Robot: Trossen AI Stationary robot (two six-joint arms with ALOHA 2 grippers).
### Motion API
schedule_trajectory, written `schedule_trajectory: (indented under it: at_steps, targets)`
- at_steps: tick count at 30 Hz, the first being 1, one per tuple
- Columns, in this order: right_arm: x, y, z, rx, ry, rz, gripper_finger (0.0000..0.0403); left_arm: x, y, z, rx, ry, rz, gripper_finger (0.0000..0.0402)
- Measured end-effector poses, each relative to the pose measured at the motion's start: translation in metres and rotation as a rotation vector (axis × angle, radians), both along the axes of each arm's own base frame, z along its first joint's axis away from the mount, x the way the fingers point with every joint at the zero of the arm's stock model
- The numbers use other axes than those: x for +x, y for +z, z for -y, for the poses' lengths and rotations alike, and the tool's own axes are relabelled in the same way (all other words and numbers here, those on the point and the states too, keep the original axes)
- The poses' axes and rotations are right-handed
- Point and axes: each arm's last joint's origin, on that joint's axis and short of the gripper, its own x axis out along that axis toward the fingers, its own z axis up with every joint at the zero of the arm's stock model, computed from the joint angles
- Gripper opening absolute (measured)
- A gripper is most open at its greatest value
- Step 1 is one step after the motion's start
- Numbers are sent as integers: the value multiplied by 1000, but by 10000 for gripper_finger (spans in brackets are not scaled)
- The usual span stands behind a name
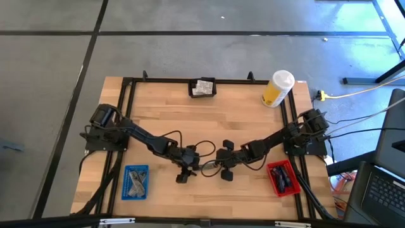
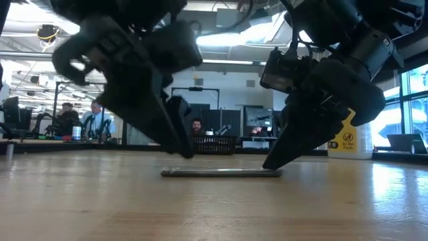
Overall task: Pick & Place Travel size toiletries
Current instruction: Put the black comb into the blue bin
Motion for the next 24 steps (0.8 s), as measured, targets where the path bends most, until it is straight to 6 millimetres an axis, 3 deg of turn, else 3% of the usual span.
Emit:
schedule_trajectory:
  at_steps: [7,18,24]
  targets:
    - [0,0,0,12,2,-6,0,-7,20,-2,46,-1,20,198]
    - [1,0,3,27,0,-5,0,-13,11,11,68,-7,-33,269]
    - [2,-1,6,111,-43,-25,0,-16,10,13,127,32,-34,275]
